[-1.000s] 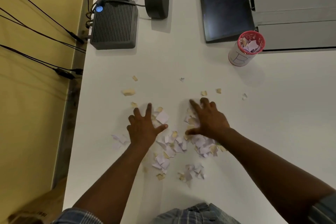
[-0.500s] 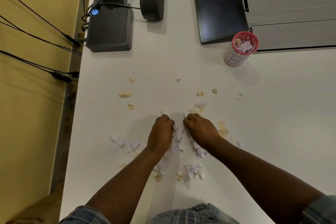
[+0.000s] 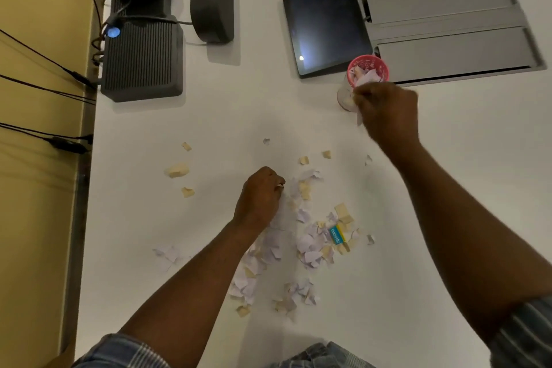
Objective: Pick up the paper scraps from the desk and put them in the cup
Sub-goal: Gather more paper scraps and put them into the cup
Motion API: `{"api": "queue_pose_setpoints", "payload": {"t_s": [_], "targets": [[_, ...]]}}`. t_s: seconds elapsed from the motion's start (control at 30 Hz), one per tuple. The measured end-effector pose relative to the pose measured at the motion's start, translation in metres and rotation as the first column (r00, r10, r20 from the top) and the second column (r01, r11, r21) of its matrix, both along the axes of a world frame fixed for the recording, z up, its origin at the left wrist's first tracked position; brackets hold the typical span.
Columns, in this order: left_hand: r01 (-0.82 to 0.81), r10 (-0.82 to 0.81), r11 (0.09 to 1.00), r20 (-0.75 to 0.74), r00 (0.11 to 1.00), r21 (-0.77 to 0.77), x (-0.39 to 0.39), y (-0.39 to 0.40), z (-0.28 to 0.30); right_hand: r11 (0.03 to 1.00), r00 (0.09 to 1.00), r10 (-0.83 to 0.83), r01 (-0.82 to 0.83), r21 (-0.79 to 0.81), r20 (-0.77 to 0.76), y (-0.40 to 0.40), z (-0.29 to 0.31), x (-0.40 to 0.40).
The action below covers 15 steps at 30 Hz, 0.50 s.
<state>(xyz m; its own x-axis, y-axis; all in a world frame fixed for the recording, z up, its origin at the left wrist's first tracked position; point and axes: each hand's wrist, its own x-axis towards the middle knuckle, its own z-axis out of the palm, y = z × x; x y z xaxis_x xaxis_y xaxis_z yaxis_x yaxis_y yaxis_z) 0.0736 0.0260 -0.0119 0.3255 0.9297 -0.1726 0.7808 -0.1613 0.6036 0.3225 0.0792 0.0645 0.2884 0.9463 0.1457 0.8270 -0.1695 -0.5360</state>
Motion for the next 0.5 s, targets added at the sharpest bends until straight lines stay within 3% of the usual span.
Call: {"api": "queue_pose_setpoints", "payload": {"t_s": [0.17, 0.27, 0.37, 0.5], "targets": [[0.020, -0.023, 0.999, 0.053, 0.998, 0.049, 0.018, 0.013, 0.011, 0.999, 0.979, -0.009, 0.018, -0.041, 0.203, 0.053, -0.002, 0.031], [0.028, -0.038, 0.995, 0.102, 0.994, 0.100, 0.028, 0.021, 0.022, 0.965, 0.951, 0.115, -0.038, -0.259, 0.287, 0.075, -0.014, 0.036], [0.025, -0.047, 0.989, 0.147, 0.988, 0.147, 0.037, 0.032, 0.033, 0.873, 0.932, 0.218, -0.054, -0.485, 0.289, 0.088, -0.018, 0.034], [0.022, -0.059, 0.984, 0.209, 0.976, 0.175, 0.053, 0.056, 0.054, 0.766, 0.894, 0.375, -0.149, -0.626, 0.246, 0.100, -0.014, 0.036]]}}
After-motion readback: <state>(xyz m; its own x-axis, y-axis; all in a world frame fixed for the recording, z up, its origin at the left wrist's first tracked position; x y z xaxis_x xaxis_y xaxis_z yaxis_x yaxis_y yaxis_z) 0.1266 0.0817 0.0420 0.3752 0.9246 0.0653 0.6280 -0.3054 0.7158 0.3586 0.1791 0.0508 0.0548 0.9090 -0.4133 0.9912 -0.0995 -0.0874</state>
